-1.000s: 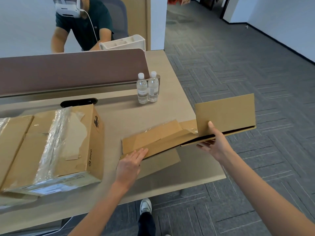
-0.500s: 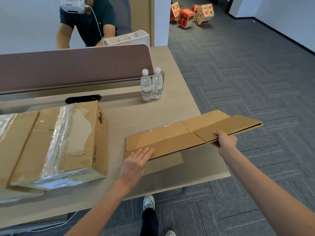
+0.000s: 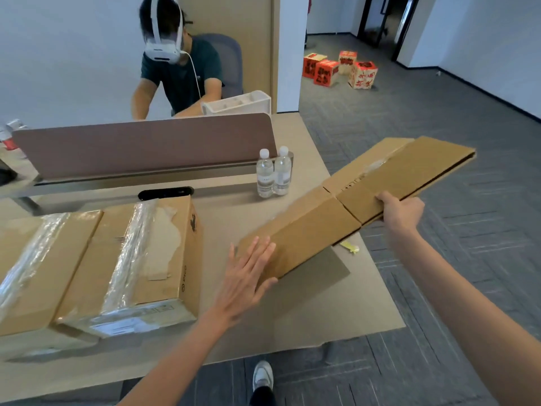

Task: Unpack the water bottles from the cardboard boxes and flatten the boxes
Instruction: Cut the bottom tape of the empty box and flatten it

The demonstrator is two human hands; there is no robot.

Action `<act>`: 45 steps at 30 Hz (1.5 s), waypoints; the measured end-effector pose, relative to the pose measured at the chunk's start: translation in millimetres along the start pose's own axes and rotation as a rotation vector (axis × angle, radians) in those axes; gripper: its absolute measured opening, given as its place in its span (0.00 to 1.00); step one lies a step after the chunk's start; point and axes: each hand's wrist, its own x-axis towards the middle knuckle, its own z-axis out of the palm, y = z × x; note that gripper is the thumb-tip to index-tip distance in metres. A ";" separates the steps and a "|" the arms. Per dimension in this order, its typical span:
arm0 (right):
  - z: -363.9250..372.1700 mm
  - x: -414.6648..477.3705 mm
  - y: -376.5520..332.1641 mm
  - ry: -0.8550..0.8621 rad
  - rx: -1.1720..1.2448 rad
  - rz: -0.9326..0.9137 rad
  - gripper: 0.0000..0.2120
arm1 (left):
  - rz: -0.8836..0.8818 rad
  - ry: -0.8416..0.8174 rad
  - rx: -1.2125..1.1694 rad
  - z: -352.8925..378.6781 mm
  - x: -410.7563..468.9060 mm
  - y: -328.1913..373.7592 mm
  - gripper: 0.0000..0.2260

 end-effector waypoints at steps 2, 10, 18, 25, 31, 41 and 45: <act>1.5 -6.6 -18.9 -0.026 -0.009 -0.074 0.10 | 0.015 0.021 0.004 -14.7 7.7 4.1 0.27; -3.8 -32.1 -79.6 -0.211 -0.010 -0.399 0.15 | 0.030 0.109 0.076 -74.9 58.0 15.1 0.25; -23.5 -39.4 -111.9 -0.341 -0.009 -0.617 0.16 | 0.085 0.377 -0.097 -167.1 137.4 45.0 0.22; -44.3 -44.6 -121.5 -0.504 0.019 -0.682 0.20 | 0.194 0.522 -0.092 -245.3 191.5 73.3 0.23; -62.7 -45.4 -128.5 -0.594 0.015 -0.728 0.18 | 0.152 0.582 -0.106 -282.3 221.0 79.9 0.22; -78.6 -45.2 -136.2 -0.715 -0.023 -0.779 0.18 | -0.002 0.948 -0.122 -297.0 221.7 96.9 0.24; -89.5 -40.6 -148.9 -0.928 -0.068 -0.696 0.23 | -0.020 1.063 -0.061 -298.7 215.4 101.4 0.24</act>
